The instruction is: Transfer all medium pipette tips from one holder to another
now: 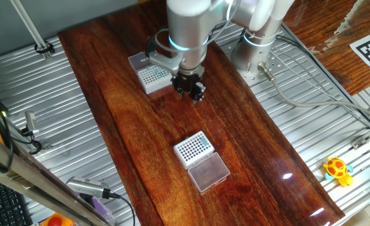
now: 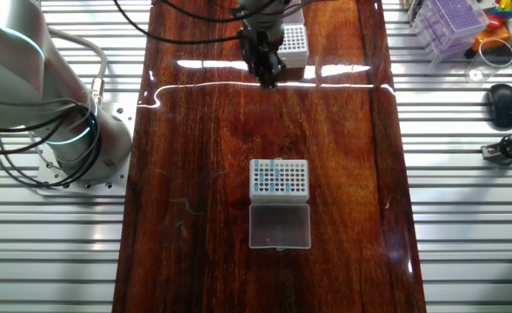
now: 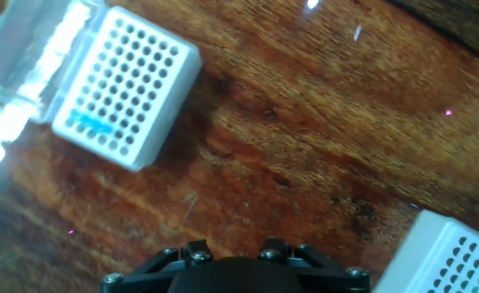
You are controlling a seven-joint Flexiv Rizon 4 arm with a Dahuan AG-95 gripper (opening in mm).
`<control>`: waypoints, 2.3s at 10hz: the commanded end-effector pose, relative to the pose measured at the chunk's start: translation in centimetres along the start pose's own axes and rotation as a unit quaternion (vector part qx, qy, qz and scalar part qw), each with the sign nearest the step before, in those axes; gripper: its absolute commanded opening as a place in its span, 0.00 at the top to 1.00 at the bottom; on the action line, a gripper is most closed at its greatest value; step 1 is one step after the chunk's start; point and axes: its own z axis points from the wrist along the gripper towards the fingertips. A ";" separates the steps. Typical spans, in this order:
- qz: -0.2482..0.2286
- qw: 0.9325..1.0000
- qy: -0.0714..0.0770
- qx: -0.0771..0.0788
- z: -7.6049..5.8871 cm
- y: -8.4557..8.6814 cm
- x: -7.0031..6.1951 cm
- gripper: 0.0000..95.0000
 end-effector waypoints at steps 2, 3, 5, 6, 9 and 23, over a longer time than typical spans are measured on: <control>-0.011 1.000 -0.010 0.003 0.5 -6.3 2.8 0.60; -0.028 1.000 -0.009 0.003 0.6 -8.4 3.5 0.60; -0.078 0.997 -0.003 0.005 0.4 -13.8 4.9 0.60; -0.087 0.996 0.001 0.005 0.2 -14.7 5.1 0.60; -0.070 0.997 -0.011 -0.014 0.1 -14.7 5.1 0.60; -0.042 0.999 -0.011 0.013 1.5 -22.7 5.1 0.60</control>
